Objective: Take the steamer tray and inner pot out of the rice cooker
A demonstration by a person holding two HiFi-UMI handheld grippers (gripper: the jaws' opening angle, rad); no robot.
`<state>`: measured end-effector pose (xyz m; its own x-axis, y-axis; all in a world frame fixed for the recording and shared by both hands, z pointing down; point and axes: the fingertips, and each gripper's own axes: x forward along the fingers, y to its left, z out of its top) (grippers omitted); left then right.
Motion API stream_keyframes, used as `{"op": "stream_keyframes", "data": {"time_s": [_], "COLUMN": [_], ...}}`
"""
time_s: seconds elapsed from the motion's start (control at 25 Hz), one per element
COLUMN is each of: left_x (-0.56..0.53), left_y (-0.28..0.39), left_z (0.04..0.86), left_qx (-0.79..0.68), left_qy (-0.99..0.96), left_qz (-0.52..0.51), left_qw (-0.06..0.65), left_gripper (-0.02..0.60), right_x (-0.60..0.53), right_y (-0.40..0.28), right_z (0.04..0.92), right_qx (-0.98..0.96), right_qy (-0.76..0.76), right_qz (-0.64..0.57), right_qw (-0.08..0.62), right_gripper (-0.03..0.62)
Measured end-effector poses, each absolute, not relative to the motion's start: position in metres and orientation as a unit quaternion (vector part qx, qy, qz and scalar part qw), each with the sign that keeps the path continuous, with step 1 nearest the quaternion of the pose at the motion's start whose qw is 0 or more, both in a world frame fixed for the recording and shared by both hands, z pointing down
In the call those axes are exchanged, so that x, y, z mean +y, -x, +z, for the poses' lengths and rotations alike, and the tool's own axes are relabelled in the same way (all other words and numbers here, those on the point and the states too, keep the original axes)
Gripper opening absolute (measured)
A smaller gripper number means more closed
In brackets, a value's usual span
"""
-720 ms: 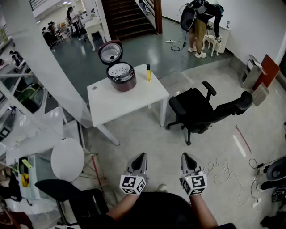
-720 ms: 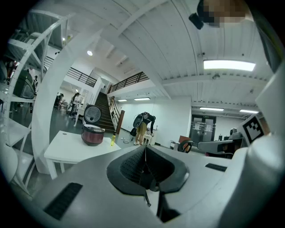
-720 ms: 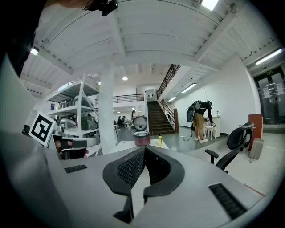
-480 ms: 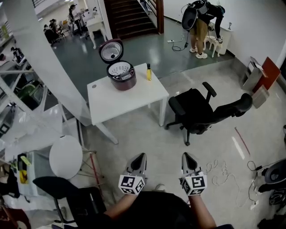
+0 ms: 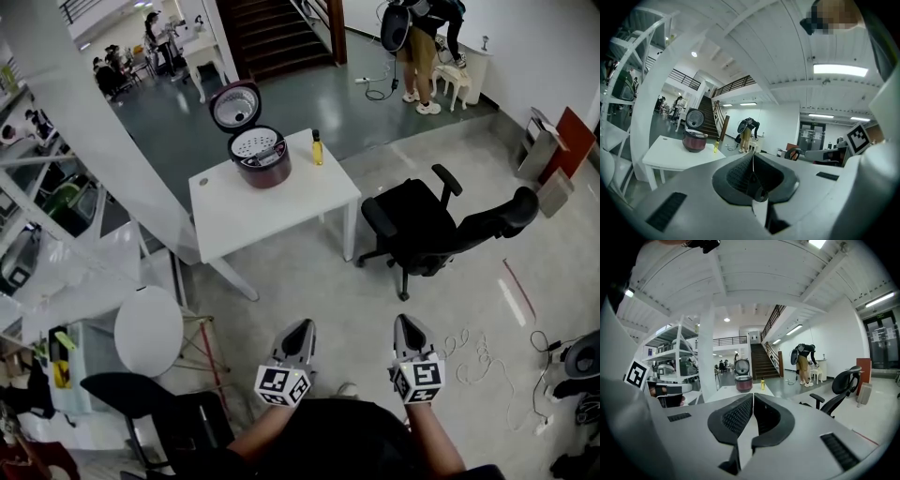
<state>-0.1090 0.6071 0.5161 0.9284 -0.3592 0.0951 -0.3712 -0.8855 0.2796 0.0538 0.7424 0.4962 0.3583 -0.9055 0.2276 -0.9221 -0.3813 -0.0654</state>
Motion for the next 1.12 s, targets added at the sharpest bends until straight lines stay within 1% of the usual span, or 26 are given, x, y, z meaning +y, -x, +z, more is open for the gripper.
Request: {"op": "stream_keyframes", "data": {"time_s": [0.2, 0.24, 0.32, 0.36, 0.4, 0.48, 0.6, 0.64, 0.92, 1.12], "left_x": [0.597, 0.595, 0.597, 0.597, 0.597, 0.594, 0.589, 0.588, 0.567, 0.535], "left_y": [0.105, 0.103, 0.100, 0.099, 0.098, 0.098, 0.101, 0.105, 0.127, 0.121], "left_z": [0.508, 0.507, 0.505, 0.506, 0.507, 0.510, 0.520, 0.524, 0.531, 0.537], "left_qx": [-0.186, -0.183, -0.168, -0.162, -0.159, -0.165, -0.177, -0.181, -0.229, -0.235], "left_qy": [-0.973, -0.973, -0.974, -0.975, -0.975, -0.975, -0.971, -0.970, -0.958, -0.956], "left_qz": [0.011, 0.011, 0.009, 0.009, 0.010, 0.014, 0.026, 0.030, 0.042, 0.040], "left_qw": [0.137, 0.138, 0.149, 0.154, 0.154, 0.150, 0.157, 0.160, 0.170, 0.171], "left_gripper": [0.006, 0.007, 0.013, 0.057, 0.109, 0.163, 0.203, 0.207, 0.207, 0.207], "right_x": [0.733, 0.731, 0.729, 0.728, 0.727, 0.724, 0.719, 0.717, 0.686, 0.649], "right_y": [-0.058, -0.057, -0.053, -0.051, -0.050, -0.052, -0.058, -0.059, -0.061, -0.062], "right_z": [0.492, 0.491, 0.490, 0.489, 0.489, 0.489, 0.491, 0.491, 0.510, 0.522], "right_qx": [-0.572, -0.581, -0.601, -0.610, -0.616, -0.623, -0.623, -0.622, -0.635, -0.649], "right_qy": [-0.812, -0.806, -0.790, -0.784, -0.779, -0.774, -0.774, -0.774, -0.759, -0.744], "right_qz": [0.111, 0.111, 0.114, 0.114, 0.112, 0.109, 0.112, 0.113, 0.146, 0.156], "right_qw": [0.029, 0.028, 0.024, 0.024, 0.026, 0.027, 0.011, 0.005, 0.011, 0.020], "right_gripper": [0.006, 0.033, 0.133, 0.165, 0.182, 0.211, 0.216, 0.216, 0.215, 0.215]}}
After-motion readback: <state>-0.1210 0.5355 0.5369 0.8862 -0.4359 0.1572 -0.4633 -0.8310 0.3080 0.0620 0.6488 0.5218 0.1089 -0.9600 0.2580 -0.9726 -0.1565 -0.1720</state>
